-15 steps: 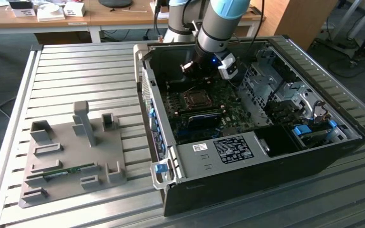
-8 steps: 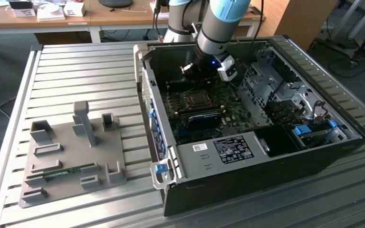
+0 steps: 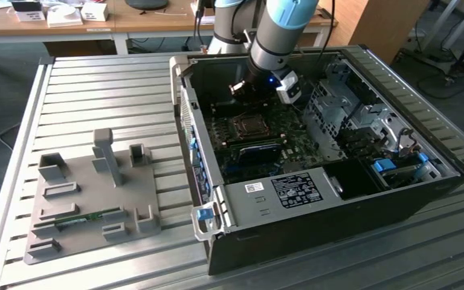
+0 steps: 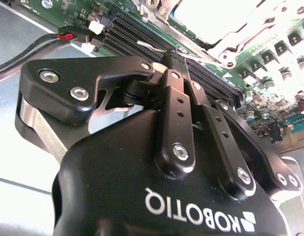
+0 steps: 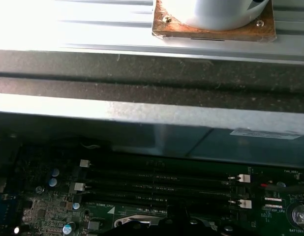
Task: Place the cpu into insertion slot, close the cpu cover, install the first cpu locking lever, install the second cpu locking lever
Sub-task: 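Install the first cpu locking lever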
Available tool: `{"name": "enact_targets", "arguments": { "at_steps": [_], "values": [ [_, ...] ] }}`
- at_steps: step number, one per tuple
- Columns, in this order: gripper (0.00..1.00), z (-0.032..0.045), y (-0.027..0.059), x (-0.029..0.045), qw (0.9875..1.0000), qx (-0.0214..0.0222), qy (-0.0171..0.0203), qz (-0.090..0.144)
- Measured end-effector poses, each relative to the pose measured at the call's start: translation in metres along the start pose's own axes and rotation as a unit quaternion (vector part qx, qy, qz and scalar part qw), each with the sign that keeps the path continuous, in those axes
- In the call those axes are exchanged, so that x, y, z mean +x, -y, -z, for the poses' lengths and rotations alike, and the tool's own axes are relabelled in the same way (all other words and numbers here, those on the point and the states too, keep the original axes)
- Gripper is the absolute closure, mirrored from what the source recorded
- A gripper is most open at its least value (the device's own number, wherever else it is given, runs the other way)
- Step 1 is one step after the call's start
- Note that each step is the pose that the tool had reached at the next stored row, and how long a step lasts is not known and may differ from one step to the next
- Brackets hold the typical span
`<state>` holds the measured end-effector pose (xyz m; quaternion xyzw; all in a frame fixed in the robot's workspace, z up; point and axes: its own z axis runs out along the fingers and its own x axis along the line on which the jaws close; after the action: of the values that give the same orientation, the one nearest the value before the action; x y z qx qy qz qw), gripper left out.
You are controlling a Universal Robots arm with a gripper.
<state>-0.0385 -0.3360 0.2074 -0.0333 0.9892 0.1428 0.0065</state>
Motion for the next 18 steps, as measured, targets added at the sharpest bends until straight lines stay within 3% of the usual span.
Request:
{"name": "enact_targets", "arguments": {
  "at_steps": [18],
  "values": [
    [0.89,-0.0036,0.0012,-0.0007,1.0,0.0,0.0,0.0]
  ]
}}
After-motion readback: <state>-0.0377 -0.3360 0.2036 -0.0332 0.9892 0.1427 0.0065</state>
